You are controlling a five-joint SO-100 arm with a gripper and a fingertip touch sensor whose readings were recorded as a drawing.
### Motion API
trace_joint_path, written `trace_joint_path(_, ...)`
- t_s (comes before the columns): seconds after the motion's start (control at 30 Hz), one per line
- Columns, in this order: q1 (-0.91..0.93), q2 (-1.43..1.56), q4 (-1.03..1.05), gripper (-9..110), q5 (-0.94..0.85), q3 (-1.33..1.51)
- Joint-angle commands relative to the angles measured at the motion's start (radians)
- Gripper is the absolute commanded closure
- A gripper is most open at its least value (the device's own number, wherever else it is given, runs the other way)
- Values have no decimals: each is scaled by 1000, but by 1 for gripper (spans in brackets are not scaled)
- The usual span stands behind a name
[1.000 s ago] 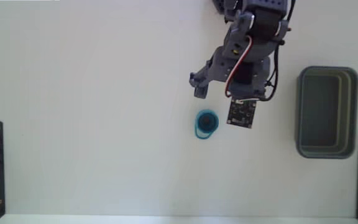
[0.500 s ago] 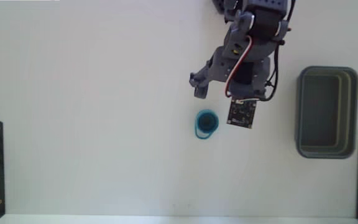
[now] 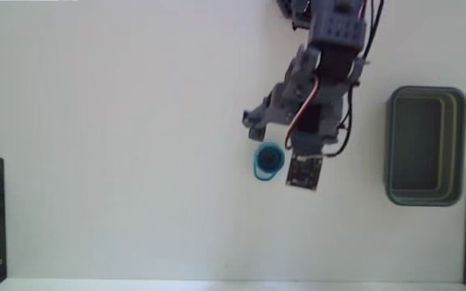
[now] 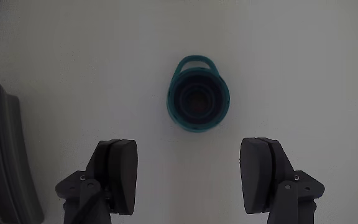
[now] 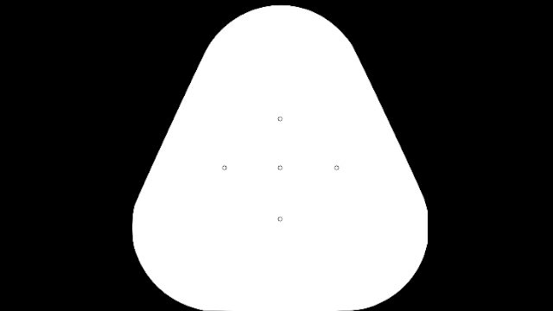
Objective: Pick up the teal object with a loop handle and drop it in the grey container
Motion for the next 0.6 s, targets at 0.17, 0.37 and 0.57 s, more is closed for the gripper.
trace_joint_path(0.17,13,-134,-107,-9,5,-112)
trace_joint_path(0.37,13,-253,-158,-9,5,-179)
trace_joint_path(0.57,13,-347,-189,-9,5,-242)
